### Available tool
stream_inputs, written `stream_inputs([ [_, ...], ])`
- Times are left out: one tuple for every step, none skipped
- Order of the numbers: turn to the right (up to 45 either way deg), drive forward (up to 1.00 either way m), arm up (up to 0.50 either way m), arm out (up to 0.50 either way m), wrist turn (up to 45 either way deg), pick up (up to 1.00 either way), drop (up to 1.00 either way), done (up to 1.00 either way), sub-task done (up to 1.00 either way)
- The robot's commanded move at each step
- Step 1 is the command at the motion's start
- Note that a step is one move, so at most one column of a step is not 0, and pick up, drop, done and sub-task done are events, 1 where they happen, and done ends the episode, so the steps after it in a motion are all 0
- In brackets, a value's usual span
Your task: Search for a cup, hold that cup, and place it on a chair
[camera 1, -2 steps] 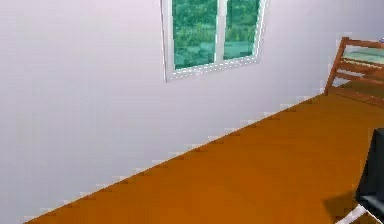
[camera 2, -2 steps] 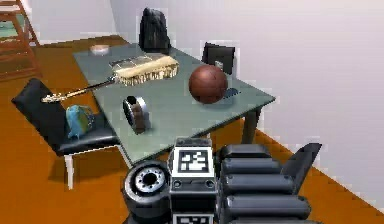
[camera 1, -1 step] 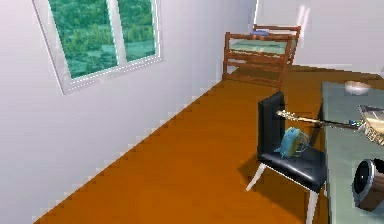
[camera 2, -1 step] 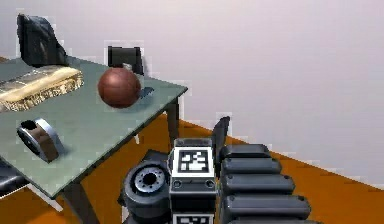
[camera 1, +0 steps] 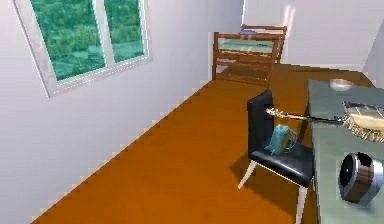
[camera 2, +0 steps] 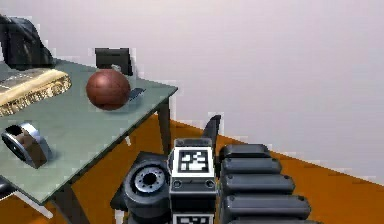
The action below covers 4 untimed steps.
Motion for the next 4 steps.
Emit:
stream_inputs([
  [0.0, 0.0, 0.0, 0.48, 0.0, 0.0, 0.0, 0.0, 0.0],
  [0.0, 0.0, 0.0, 0.0, 45.0, 0.0, 0.0, 0.0, 0.0],
  [0.0, 0.0, 0.0, 0.0, 42.0, 0.0, 0.0, 0.0, 0.0],
  [0.0, 0.0, -0.34, 0.0, 0.0, 0.0, 0.0, 0.0, 0.0],
])
